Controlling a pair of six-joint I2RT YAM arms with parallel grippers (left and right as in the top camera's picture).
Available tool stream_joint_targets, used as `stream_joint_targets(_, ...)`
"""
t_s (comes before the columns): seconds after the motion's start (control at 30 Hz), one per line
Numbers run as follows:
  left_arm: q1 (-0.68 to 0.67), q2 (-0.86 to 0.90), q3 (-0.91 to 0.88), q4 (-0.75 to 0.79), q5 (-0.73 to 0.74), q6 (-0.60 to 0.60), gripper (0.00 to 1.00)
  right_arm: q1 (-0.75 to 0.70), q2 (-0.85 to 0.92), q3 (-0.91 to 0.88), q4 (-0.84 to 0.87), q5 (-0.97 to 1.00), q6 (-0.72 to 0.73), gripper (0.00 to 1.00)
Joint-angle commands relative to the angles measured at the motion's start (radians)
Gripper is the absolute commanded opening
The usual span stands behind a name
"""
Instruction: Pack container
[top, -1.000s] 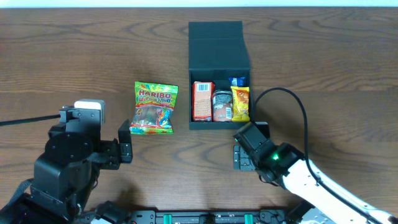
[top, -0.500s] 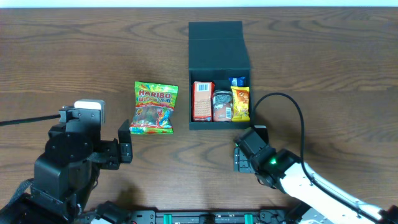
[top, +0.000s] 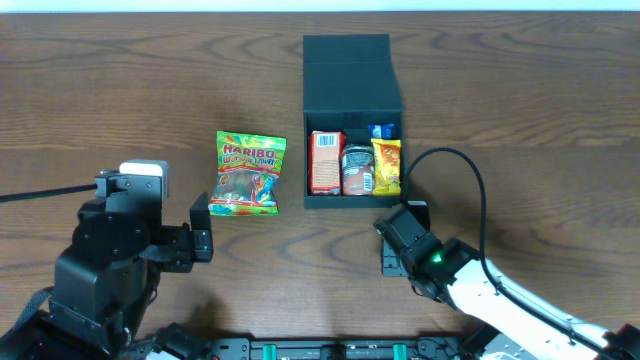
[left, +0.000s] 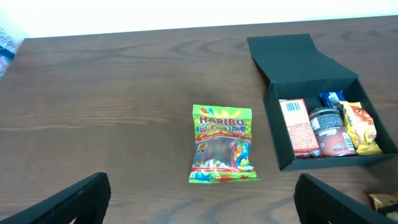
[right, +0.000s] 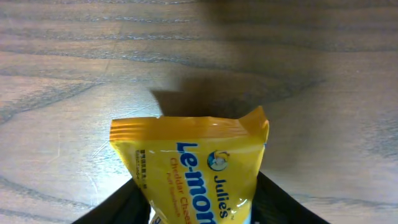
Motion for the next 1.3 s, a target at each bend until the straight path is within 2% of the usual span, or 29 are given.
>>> stream_joint_targets(0.0, 0.006, 0.0, 0.013, -0.001, -0.018, 0.018, 0.95, 0.007, 0.006, -0.007, 0.003, 0.011, 0.004, 0.45)
stream_joint_targets(0.1, 0.006, 0.0, 0.013, -0.001, -0.018, 0.018, 0.95, 0.007, 0.006, -0.007, 0.003, 0.011, 0.004, 0.36)
stream_joint_targets(0.47, 0.006, 0.0, 0.013, -0.001, -0.018, 0.018, 0.95, 0.008, -0.02, 0.053, -0.018, -0.034, -0.019, 0.34)
stream_joint_targets(0.77, 0.006, 0.0, 0.013, -0.001, -0.018, 0.018, 0.95, 0.008, -0.115, 0.188, -0.176, -0.109, -0.052, 0.34)
stream_joint_targets(1.0, 0.006, 0.0, 0.013, -0.001, -0.018, 0.018, 0.95, 0.006, -0.091, 0.362, -0.187, -0.13, -0.276, 0.33)
stream_joint_targets(1.27, 0.006, 0.0, 0.013, -0.001, -0.018, 0.018, 0.95, -0.074, 0.148, 0.697, -0.261, -0.107, -0.597, 0.32)
